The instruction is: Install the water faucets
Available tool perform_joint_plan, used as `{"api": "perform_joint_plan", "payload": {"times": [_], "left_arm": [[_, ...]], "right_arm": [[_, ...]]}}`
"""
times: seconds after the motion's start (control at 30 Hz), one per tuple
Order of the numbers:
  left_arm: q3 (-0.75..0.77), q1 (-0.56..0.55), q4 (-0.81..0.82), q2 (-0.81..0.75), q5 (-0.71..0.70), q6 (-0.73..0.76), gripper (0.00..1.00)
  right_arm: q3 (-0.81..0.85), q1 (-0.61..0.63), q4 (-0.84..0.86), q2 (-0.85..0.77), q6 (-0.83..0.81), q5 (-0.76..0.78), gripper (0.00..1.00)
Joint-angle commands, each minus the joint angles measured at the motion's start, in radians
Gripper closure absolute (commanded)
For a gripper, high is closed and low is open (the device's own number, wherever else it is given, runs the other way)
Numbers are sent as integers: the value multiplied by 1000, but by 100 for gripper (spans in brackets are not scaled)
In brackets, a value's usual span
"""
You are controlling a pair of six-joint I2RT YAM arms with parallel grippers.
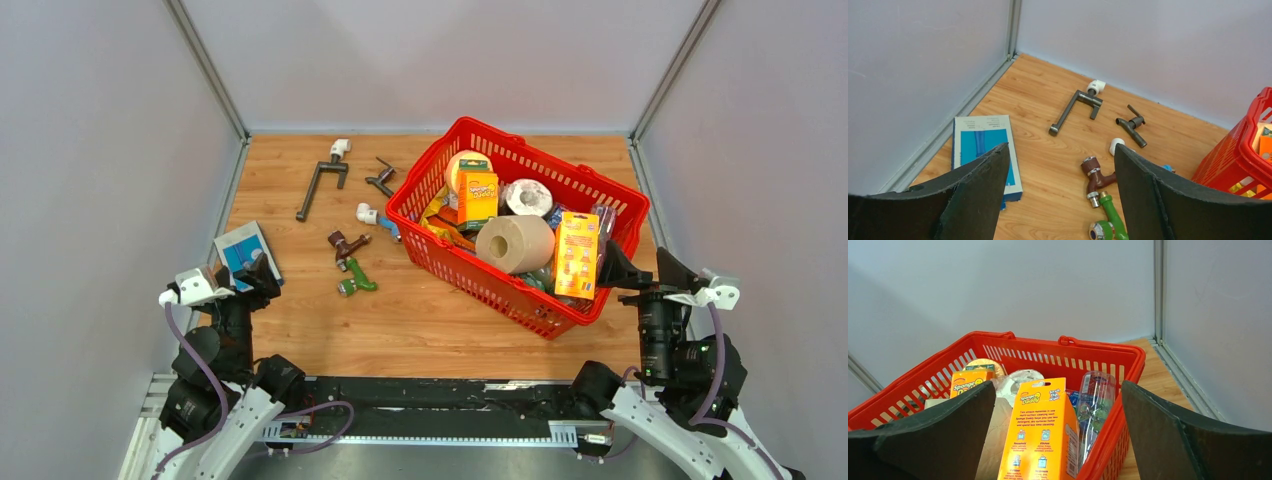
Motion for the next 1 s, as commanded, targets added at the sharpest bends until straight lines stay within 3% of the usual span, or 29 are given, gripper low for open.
{"api": "perform_joint_plan", "payload": {"times": [0.0, 0.3, 0.5, 0.7, 0.97], "left_arm": [[6, 1, 13, -103, -6, -9, 17], [9, -1, 5, -104, 0, -13, 17], [10, 1, 4, -103, 5, -13, 16], [12, 1, -10, -103, 0, -21, 16], [16, 1, -30, -103, -10, -30, 16]], "right_arm": [[7, 2, 20, 9, 14, -40, 0], [46, 2, 20, 97, 19, -119, 0], [165, 4, -30, 303, 69, -299, 0], [390, 2, -197, 645, 117, -551, 0], [593, 53, -294, 1042, 105, -1020, 0]]}}
